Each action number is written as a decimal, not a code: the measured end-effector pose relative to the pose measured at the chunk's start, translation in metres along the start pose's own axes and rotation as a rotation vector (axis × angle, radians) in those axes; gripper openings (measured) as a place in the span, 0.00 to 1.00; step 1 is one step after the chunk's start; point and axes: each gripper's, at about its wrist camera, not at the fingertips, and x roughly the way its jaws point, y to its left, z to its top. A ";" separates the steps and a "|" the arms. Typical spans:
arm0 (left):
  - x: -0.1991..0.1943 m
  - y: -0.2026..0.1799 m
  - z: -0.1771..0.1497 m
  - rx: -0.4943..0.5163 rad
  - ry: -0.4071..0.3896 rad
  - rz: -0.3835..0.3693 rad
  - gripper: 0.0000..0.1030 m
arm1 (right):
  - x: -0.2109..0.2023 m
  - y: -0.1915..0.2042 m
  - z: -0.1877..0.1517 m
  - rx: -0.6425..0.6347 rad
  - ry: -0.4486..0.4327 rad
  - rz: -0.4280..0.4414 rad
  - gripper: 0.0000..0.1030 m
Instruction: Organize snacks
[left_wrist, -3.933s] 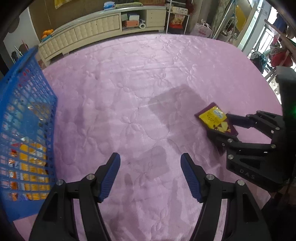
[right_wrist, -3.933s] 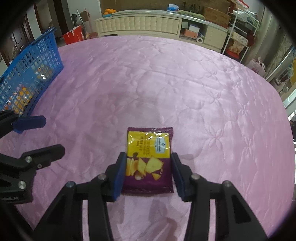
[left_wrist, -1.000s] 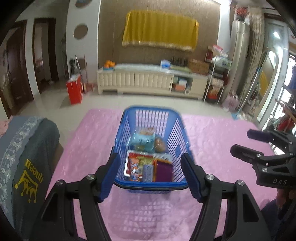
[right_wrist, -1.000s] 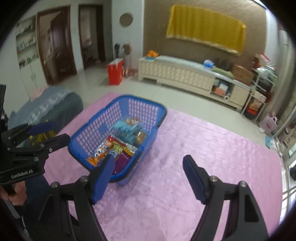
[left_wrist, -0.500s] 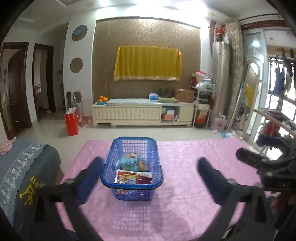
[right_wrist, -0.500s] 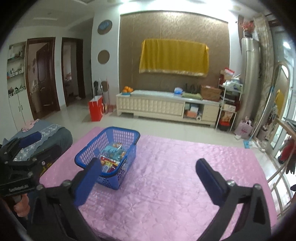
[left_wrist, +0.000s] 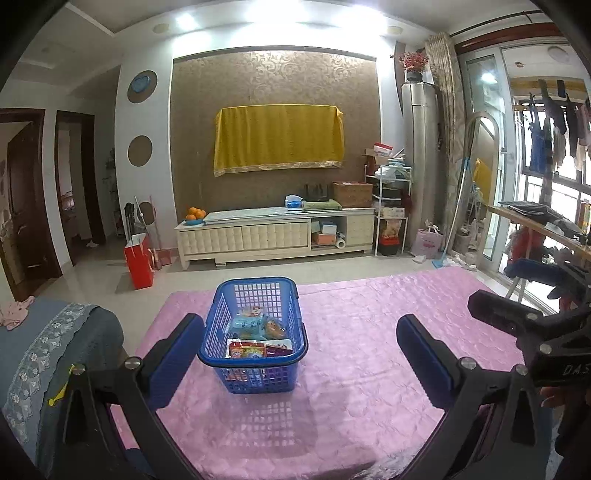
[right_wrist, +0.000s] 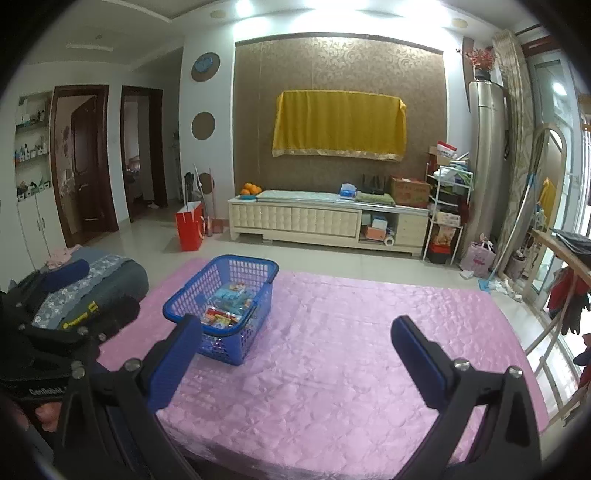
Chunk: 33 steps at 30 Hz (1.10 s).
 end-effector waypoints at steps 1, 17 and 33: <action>0.001 0.000 0.001 0.000 0.003 -0.005 1.00 | -0.001 0.000 0.000 -0.002 -0.004 -0.001 1.00; 0.001 -0.003 0.002 -0.004 0.020 -0.014 1.00 | -0.009 0.003 -0.007 -0.003 -0.006 0.016 1.00; -0.001 -0.006 -0.001 -0.007 0.026 -0.021 1.00 | -0.017 0.003 -0.009 -0.007 -0.011 0.005 1.00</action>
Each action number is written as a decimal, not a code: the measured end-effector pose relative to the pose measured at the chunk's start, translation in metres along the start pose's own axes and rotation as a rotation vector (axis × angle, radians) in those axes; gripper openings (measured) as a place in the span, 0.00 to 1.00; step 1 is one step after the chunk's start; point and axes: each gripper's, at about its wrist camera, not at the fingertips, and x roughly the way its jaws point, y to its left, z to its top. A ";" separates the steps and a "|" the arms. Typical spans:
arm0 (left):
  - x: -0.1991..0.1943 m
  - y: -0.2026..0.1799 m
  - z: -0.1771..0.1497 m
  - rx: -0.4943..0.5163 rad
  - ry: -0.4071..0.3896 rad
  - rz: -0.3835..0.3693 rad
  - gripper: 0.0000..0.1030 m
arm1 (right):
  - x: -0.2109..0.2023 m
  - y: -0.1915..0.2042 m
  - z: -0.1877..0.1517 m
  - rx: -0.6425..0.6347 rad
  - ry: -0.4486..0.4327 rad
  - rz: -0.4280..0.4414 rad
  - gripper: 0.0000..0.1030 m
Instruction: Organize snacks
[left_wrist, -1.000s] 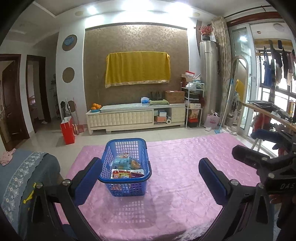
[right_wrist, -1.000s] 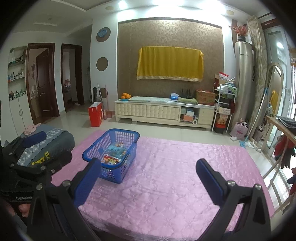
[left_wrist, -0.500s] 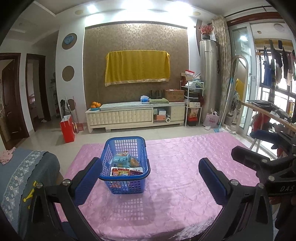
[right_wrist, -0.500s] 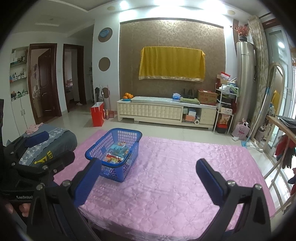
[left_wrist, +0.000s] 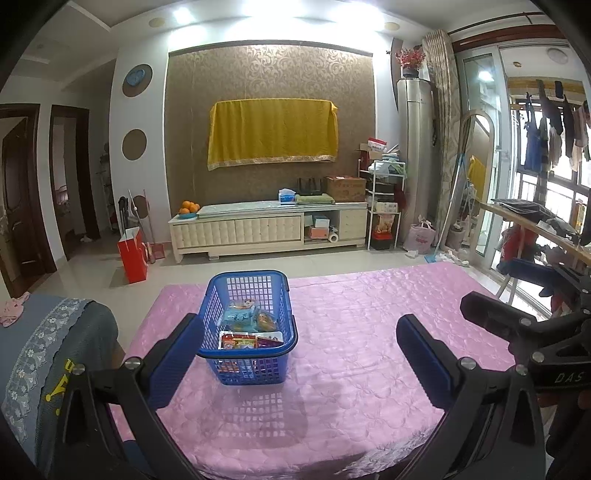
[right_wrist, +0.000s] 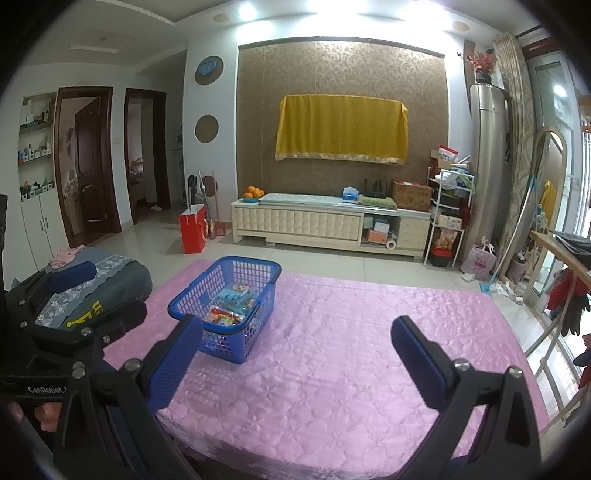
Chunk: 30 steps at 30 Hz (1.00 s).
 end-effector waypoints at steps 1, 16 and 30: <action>0.000 0.000 0.000 -0.001 0.001 -0.001 1.00 | 0.000 0.000 0.000 0.000 0.000 0.000 1.00; -0.002 0.002 0.001 -0.007 0.011 -0.005 1.00 | -0.001 0.000 0.000 -0.007 -0.003 -0.010 1.00; 0.000 0.004 0.001 -0.005 0.027 0.004 1.00 | 0.000 0.003 -0.001 0.000 0.011 -0.002 1.00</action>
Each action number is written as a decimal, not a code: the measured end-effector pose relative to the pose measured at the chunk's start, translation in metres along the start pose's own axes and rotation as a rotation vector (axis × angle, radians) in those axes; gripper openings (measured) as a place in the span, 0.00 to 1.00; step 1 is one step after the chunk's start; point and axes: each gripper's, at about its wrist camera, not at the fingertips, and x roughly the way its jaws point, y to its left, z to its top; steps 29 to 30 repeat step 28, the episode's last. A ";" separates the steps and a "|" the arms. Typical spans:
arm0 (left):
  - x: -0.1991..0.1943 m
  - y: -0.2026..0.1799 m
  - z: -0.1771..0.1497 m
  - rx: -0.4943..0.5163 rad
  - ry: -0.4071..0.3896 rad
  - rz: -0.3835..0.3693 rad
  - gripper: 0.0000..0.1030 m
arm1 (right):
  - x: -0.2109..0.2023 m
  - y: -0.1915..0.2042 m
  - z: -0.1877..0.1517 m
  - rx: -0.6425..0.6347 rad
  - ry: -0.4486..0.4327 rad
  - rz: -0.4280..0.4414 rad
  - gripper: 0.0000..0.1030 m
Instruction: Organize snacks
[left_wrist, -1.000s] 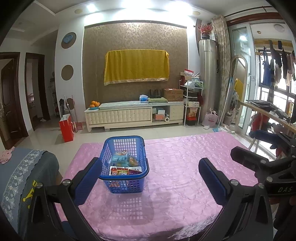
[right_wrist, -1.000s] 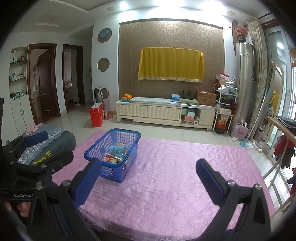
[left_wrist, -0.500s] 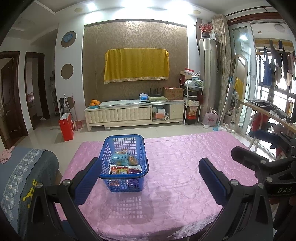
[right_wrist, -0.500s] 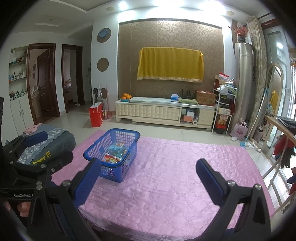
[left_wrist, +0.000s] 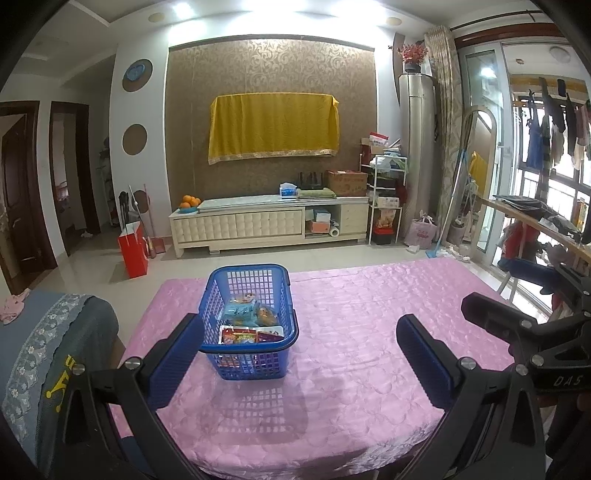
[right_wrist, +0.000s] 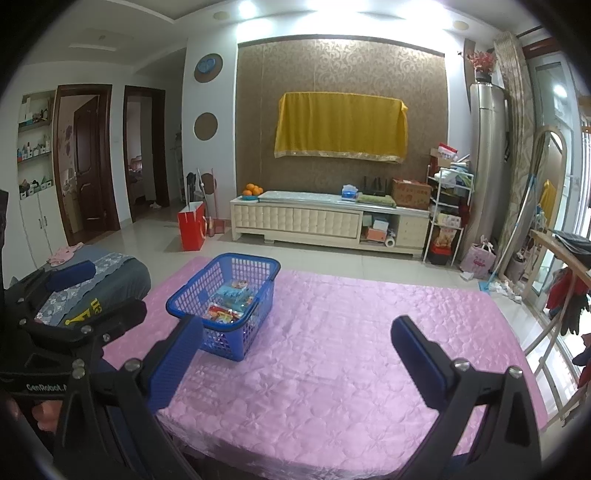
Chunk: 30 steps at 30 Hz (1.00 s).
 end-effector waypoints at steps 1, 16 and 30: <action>0.000 0.000 0.000 0.000 0.002 0.000 1.00 | 0.001 0.000 0.000 0.003 0.003 0.002 1.00; 0.001 0.000 -0.001 -0.001 0.004 -0.004 1.00 | 0.004 -0.002 0.000 0.011 0.016 0.005 1.00; -0.004 0.000 -0.004 0.018 -0.005 0.016 1.00 | 0.003 -0.003 -0.001 0.015 0.031 0.003 1.00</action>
